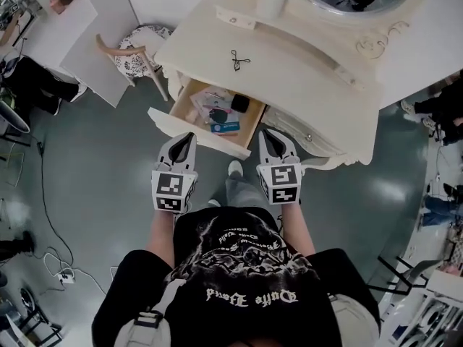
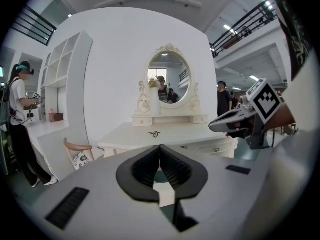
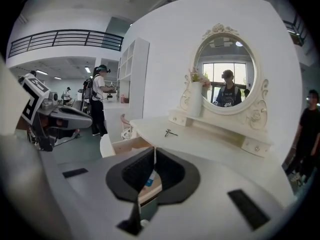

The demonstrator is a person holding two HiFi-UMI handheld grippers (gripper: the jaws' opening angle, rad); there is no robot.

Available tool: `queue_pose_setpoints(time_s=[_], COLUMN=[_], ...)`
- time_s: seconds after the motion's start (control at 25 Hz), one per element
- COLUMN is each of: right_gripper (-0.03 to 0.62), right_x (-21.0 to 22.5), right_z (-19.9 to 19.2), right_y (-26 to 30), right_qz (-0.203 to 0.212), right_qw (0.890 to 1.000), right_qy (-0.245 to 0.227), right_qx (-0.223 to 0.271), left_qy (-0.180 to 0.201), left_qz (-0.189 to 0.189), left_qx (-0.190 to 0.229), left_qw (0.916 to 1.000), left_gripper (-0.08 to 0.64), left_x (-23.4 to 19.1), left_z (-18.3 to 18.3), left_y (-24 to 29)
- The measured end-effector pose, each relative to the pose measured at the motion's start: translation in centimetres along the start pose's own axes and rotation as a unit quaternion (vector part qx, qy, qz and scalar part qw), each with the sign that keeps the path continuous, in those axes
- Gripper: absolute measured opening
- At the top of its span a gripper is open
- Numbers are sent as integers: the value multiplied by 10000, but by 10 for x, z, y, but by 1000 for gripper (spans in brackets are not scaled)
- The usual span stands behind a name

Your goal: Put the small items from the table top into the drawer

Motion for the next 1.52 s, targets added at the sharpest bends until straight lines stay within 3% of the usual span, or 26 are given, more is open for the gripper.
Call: queue_pose_setpoints(time_s=[0.68, 1.32, 1.44, 1.52], right_gripper=[14, 15, 50, 117], right_x=[41, 67, 70, 69], right_z=[48, 67, 70, 74], right_y=[108, 170, 180, 188], right_qz=[572, 1250, 1381, 1471], right_qw=[9957, 9874, 9853, 9836], right_qy=[-583, -557, -503, -480], right_qx=[-445, -800, -874, -925], left_qy=[-214, -533, -517, -538], left_qz=[515, 1056, 1100, 1160], left_qx=[-357, -706, -752, -784], left_qw=[9978, 9905, 9897, 9887], left_gripper=[15, 15, 15, 15], left_x=[-27, -21, -20, -22], left_z=[21, 26, 27, 26], left_y=[80, 122, 123, 123])
Point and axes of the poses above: the fingertips, and each gripper's own axes: y forward along the fingers, x to its right, z out of its top, the point moved 10 cm from there along -y, backward along the fingers, and after that the axes turned 15 degrees about y, right-handed, at the moved point
